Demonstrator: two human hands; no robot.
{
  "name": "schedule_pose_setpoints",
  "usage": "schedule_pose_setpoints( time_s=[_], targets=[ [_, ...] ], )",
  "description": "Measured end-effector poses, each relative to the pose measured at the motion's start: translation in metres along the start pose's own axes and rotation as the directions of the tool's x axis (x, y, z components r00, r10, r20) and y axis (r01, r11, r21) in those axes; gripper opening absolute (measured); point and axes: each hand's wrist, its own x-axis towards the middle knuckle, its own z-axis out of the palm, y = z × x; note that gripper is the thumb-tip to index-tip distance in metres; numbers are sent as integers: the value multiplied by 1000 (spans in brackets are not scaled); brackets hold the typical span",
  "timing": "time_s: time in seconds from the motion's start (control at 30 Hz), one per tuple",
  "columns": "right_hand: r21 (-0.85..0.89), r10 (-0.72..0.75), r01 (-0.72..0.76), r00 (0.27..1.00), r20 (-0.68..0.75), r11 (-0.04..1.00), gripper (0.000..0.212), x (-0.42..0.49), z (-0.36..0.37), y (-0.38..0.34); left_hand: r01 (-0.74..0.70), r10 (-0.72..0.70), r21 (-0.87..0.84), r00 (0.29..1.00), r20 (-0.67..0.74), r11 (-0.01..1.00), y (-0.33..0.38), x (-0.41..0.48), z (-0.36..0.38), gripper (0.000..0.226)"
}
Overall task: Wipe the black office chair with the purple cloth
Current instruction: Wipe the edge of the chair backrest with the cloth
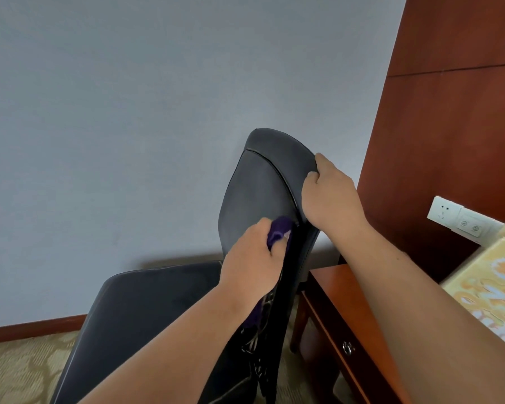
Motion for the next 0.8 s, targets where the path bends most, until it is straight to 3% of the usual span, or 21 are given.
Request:
schedule_pose_setpoints(
  time_s=[0.2, 0.4, 0.53, 0.8],
  targets=[
    [-13, -7, 7, 1000, -1, 1000, 55, -2, 3, -8, 78, -83, 48, 990, 113, 996, -17, -6, -19, 28],
    [-21, -17, 17, 1000, -16, 1000, 53, -6, 3, -8, -69, 69, -45, 998, -16, 997, 27, 3, -22, 23],
    [-12, -18, 18, 1000, -9, 1000, 51, -9, 2, -8, -84, 81, -158, 996, -28, 984, 27, -2, -15, 22],
    [-20, -14, 14, 1000, -5, 1000, 51, -8, 3, -10, -80, 65, 150, 993, 99, 985, -17, -22, -12, 10]
  ],
)
